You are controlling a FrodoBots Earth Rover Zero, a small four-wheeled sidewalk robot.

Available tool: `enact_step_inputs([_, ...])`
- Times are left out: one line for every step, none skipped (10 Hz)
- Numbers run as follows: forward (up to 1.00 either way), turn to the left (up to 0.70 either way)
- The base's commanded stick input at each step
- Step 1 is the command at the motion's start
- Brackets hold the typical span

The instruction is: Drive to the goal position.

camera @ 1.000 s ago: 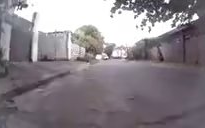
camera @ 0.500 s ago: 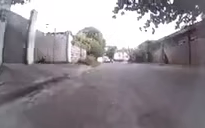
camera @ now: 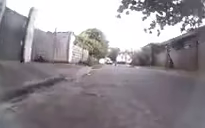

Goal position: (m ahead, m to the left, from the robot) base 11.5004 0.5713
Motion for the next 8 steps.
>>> enact_step_inputs([1.0, 0.0])
enact_step_inputs([1.0, 0.0])
enact_step_inputs([1.0, 0.0])
enact_step_inputs([1.0, 0.0])
enact_step_inputs([1.0, 0.0])
enact_step_inputs([1.0, 0.0])
enact_step_inputs([1.0, 0.0])
enact_step_inputs([1.0, 0.0])
